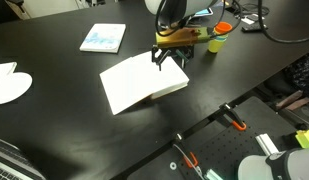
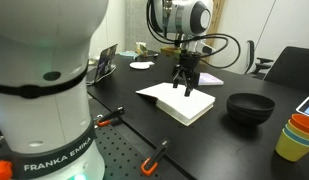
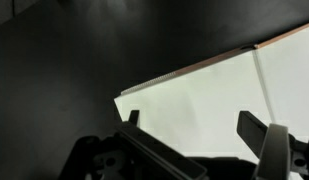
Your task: Open the book to the first page
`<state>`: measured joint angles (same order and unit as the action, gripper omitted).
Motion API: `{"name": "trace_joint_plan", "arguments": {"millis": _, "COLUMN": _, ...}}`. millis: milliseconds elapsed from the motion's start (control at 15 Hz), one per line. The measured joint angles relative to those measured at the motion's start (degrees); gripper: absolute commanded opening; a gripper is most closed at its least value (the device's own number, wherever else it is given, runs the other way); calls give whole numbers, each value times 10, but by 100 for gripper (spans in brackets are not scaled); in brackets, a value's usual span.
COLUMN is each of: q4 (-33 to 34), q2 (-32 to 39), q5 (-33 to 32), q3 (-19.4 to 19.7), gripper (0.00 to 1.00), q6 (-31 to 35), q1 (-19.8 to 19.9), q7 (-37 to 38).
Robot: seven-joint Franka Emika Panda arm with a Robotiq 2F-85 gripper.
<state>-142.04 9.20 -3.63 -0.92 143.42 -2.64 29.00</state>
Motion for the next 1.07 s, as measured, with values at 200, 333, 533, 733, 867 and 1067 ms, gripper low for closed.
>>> {"name": "trace_joint_plan", "arguments": {"millis": 200, "q4": -7, "q2": 0, "q5": 39, "q3": 0, "gripper": 100, "q6": 0, "q1": 12, "q7": -53}}
{"name": "trace_joint_plan", "arguments": {"millis": 333, "q4": -8, "q2": 1, "q5": 40, "q3": -2, "gripper": 100, "q6": -1, "q1": 8, "q7": -55}}
{"name": "trace_joint_plan", "arguments": {"millis": 533, "q4": -8, "q2": 9, "q5": 39, "q3": -1, "gripper": 100, "q6": -1, "q1": 0, "q7": -55}}
{"name": "trace_joint_plan", "arguments": {"millis": 733, "q4": -1, "q2": 21, "q5": 34, "q3": 12, "gripper": 100, "q6": -1, "q1": 2, "q7": -56}}
{"name": "trace_joint_plan", "arguments": {"millis": 867, "q4": 9, "q2": 28, "q5": 49, "q3": 18, "gripper": 100, "q6": -2, "q1": 12, "q7": -75}}
{"name": "trace_joint_plan", "arguments": {"millis": 1067, "q4": 30, "q2": 39, "q5": 117, "q3": 17, "gripper": 100, "q6": -14, "q1": 38, "q7": -171}}
